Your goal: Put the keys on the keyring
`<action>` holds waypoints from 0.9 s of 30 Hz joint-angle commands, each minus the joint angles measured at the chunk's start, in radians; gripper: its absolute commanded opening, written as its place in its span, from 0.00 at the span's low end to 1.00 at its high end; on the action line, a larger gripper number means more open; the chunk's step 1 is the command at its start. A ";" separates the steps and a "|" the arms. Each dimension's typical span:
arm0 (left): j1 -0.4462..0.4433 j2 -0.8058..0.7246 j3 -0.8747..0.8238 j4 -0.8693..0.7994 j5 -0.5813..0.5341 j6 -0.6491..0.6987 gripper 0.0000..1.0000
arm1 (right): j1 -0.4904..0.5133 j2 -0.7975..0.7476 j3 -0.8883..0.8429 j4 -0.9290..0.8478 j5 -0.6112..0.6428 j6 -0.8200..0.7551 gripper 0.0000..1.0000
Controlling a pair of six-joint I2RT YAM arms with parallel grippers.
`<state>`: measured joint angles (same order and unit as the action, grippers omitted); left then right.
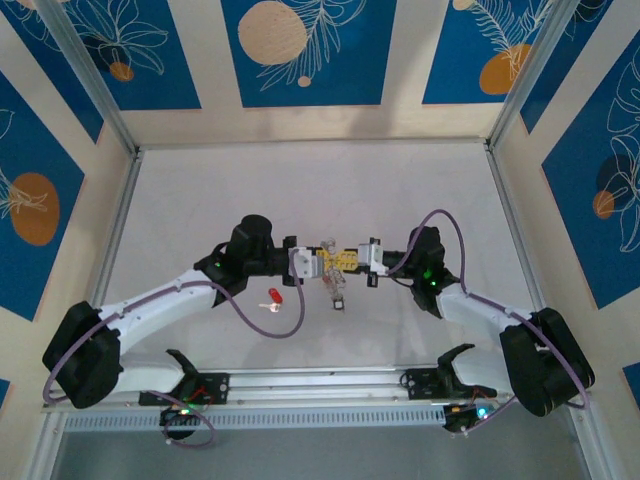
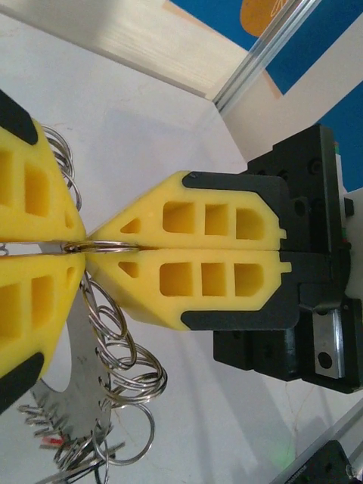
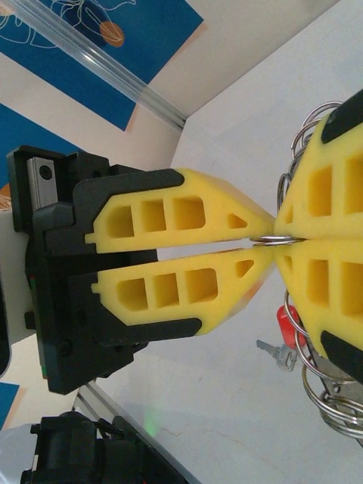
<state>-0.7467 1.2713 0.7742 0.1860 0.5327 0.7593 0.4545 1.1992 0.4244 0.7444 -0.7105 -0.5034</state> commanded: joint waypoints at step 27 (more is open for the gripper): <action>0.003 0.030 0.048 -0.064 -0.053 0.034 0.07 | 0.050 -0.001 0.057 -0.199 0.162 -0.141 0.00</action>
<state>-0.7414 1.3010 0.7948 0.0883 0.4641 0.7868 0.4938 1.2007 0.4473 0.5518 -0.5404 -0.6376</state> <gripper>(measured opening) 0.060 0.067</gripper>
